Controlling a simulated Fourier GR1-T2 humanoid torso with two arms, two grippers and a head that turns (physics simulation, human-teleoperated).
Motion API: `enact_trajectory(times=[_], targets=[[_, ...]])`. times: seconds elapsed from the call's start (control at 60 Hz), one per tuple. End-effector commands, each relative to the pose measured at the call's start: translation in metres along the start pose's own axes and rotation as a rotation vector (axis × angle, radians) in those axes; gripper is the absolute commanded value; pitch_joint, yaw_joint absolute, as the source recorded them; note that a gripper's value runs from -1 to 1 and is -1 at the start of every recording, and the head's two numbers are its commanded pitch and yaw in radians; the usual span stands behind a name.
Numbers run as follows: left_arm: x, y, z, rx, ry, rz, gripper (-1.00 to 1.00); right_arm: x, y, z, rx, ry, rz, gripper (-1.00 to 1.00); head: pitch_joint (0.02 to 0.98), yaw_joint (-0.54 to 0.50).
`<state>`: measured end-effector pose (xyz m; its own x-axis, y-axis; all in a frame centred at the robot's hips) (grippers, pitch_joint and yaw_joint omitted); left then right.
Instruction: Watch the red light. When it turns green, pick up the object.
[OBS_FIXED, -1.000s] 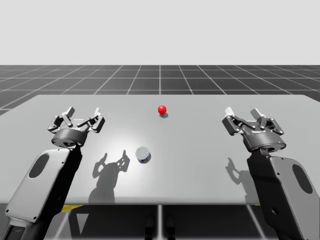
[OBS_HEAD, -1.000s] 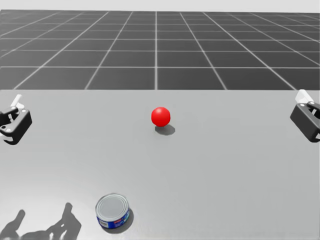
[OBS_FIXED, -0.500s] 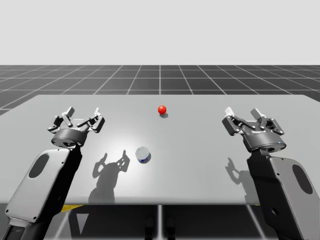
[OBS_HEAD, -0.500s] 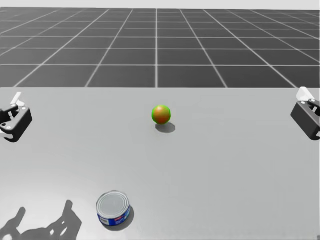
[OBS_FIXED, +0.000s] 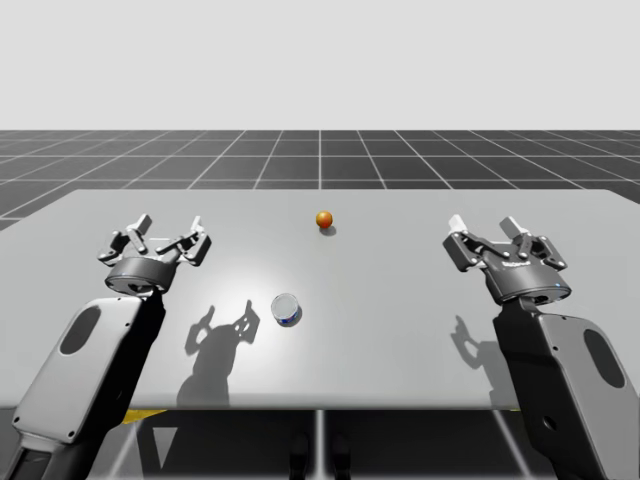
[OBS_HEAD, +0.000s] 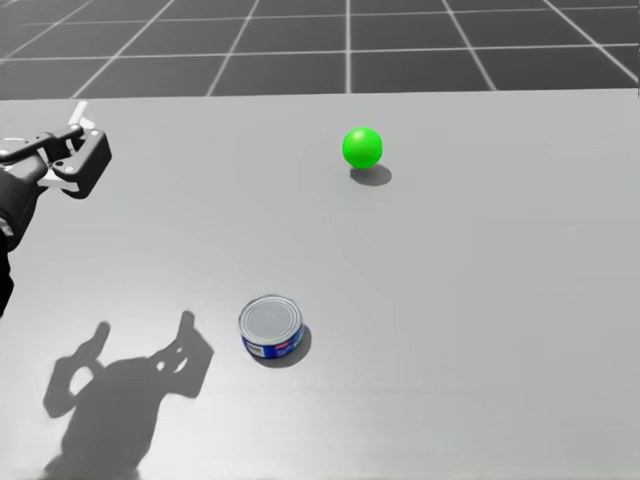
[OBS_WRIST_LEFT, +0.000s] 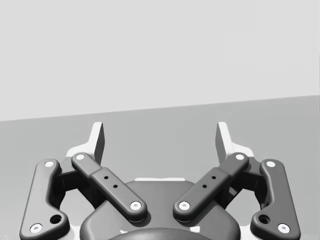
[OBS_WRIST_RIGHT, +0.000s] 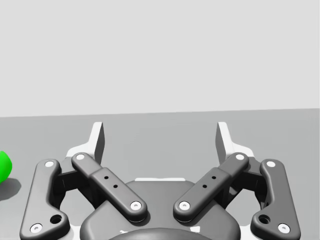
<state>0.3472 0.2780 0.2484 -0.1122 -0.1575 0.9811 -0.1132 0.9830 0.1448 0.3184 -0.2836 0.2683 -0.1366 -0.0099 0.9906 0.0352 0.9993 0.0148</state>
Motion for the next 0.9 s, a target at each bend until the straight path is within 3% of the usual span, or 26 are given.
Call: enact_trajectory(times=[0.017,0.15,0.183,0.267,0.3,0.35,0.433,0.483,0.567,0.667,0.767,0.9], targets=[[-0.002,-0.002,-0.001,-0.01,0.008,-0.005,-1.0,-0.002,0.002,0.0,0.006,0.008,0.004,-1.0,0.786,0.09],[-0.001,-0.005,-0.002,-0.027,0.005,0.005,-1.0,-0.004,0.006,0.0,0.014,0.014,0.011,-1.0,0.838,0.13],[-0.001,-0.008,-0.002,-0.023,0.004,-0.02,-1.0,-0.005,0.007,0.0,0.016,0.016,0.015,-1.0,0.855,0.14],[-0.001,-0.015,-0.002,-0.035,0.016,-0.02,-1.0,-0.007,0.008,0.0,0.019,0.021,0.017,-1.0,0.868,0.15],[-0.001,-0.02,-0.001,-0.049,0.019,0.002,-1.0,-0.008,0.009,-0.001,0.018,0.024,0.018,-1.0,0.872,0.16],[0.0,-0.024,0.001,-0.056,0.016,0.003,-1.0,-0.009,0.009,-0.001,0.018,0.025,0.019,-1.0,0.873,0.16],[0.005,-0.033,0.007,-0.089,0.027,0.054,-1.0,-0.01,0.009,-0.001,0.016,0.028,0.018,-1.0,0.874,0.16],[0.006,-0.035,0.009,-0.095,0.025,0.053,-1.0,-0.01,0.009,-0.001,0.015,0.028,0.018,-1.0,0.876,0.16],[0.017,-0.038,0.021,-0.159,0.046,0.132,-1.0,-0.011,0.009,-0.001,0.017,0.027,0.019,-1.0,0.874,0.17],[0.03,-0.038,0.04,-0.237,0.039,0.162,-1.0,-0.012,0.009,-0.001,0.019,0.029,0.018,-1.0,0.869,0.18],[0.034,-0.037,0.064,-0.352,0.08,0.157,-1.0,-0.012,0.008,-0.002,0.018,0.03,0.016,-1.0,0.866,0.17],[0.024,-0.034,0.088,-0.494,0.127,0.099,-1.0,-0.012,0.007,-0.002,0.019,0.029,0.016,-1.0,0.863,0.16]])
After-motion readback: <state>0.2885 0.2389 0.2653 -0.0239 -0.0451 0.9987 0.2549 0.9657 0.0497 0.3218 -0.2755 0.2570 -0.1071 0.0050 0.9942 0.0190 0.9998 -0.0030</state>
